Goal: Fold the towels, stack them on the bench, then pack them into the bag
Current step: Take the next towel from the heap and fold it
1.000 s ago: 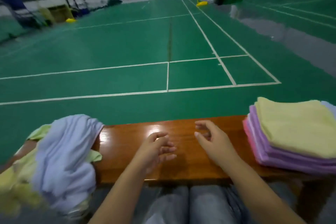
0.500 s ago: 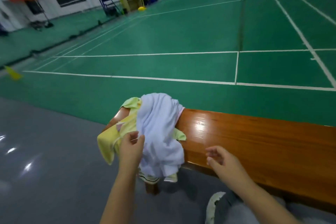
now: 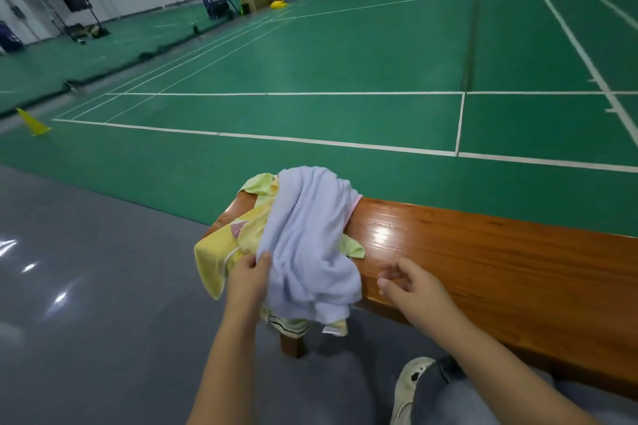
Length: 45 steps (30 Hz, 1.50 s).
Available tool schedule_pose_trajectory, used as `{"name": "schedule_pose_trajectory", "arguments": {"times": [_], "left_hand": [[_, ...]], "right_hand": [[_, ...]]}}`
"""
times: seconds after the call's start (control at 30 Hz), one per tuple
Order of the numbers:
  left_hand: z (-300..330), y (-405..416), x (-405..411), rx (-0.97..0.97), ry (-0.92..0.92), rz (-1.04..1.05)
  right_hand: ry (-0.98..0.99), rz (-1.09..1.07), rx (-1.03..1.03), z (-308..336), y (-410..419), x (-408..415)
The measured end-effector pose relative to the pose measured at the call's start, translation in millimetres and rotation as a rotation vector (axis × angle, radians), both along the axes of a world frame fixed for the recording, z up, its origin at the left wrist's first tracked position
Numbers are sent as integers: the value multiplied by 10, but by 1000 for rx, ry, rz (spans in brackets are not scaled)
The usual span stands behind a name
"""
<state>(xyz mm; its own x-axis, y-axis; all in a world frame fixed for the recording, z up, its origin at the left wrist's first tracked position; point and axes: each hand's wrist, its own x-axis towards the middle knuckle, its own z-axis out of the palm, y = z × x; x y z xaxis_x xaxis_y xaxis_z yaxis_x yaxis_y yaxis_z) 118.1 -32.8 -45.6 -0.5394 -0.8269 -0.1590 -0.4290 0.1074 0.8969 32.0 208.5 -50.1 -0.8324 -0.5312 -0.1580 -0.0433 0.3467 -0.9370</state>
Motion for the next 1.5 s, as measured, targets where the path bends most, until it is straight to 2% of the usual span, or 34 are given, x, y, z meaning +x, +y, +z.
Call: {"name": "schedule_pose_trajectory", "arguments": {"times": [0.13, 0.3, 0.5, 0.6, 0.7, 0.83, 0.9, 1.0, 1.1, 1.2, 1.3, 1.37, 1.5], "left_hand": [[393, 237, -43, 61, 155, -87], [744, 820, -270, 26, 214, -291], [881, 1171, -457, -61, 245, -473], [857, 1118, -537, -74, 204, -463], [633, 928, -561, -117, 79, -377], [324, 850, -545, -102, -72, -385], [262, 913, -546, -142, -130, -413], [179, 989, -579, -196, -132, -413], [172, 1130, -710, -297, -25, -464], [225, 1356, -979, -492, 61, -686], [264, 1513, -1355, -701, 59, -854], [253, 1591, -1632, -821, -31, -931], [6, 1856, -2009, -992, -510, -1283]], "right_hand": [[8, 86, -158, 166, -91, 49], [3, 179, -274, 343, -163, 55], [31, -5, -354, 482, 150, -86], [5, -144, -377, 473, 417, -213], [-100, -273, -474, 467, 642, -306], [-415, -399, -875, 432, 855, -413], [-493, -436, -971, 422, 951, -464], [-499, -450, -967, 441, 1088, -514], [-462, -463, -865, 478, 1296, -546], [-425, -481, -781, 524, 1589, -547], [-452, -517, -694, 619, 1958, -501], [-509, -517, -625, 658, 2197, -468], [-523, -576, -638, 722, 2588, -429]]}}
